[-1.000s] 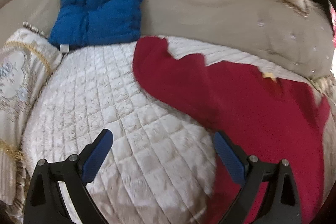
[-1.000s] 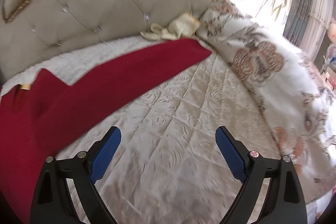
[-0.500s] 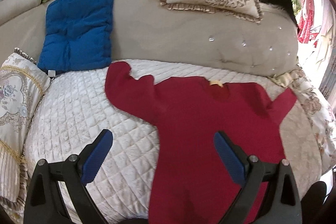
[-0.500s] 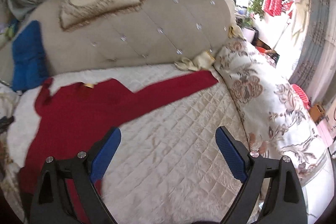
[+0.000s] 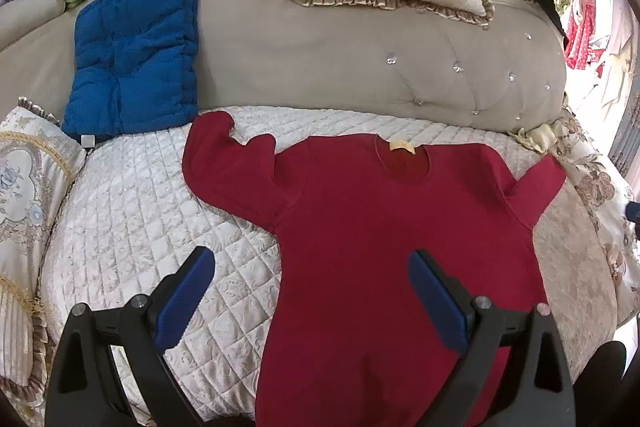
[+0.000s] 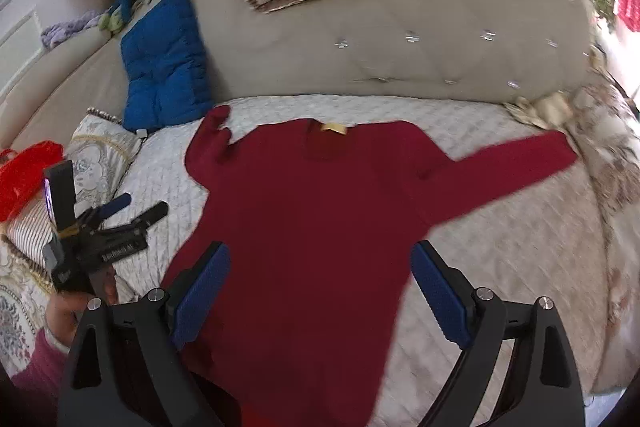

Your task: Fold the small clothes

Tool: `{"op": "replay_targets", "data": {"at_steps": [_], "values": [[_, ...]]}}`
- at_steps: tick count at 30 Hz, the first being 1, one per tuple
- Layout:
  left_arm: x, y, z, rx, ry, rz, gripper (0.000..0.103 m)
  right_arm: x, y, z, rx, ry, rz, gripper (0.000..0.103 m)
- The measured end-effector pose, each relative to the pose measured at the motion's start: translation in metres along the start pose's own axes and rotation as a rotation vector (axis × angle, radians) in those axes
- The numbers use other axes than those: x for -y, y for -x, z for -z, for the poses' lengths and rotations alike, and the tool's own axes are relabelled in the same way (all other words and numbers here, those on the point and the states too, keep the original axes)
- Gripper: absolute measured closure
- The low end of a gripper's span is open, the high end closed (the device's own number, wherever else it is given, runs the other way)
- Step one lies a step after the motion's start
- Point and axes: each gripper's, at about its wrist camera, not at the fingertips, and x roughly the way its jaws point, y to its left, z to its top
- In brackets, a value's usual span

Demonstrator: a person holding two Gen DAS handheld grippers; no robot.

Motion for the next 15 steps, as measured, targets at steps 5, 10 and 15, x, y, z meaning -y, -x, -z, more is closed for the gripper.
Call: {"op": "replay_targets", "data": {"at_steps": [5,10,15], "values": [[-0.007,-0.016,-0.003,-0.017,0.023,0.003,0.004,-0.018,-0.037,-0.009,0.018,0.016,0.031,0.027],[-0.016,-0.036,-0.005,-0.032,0.030,-0.008,0.004,-0.023,-0.082,-0.017,0.027,-0.013,0.077,0.027],[-0.037,-0.055,-0.006,-0.048,0.085,-0.001,0.004,-0.019,-0.125,-0.017,0.015,-0.047,0.100,0.029]]}}
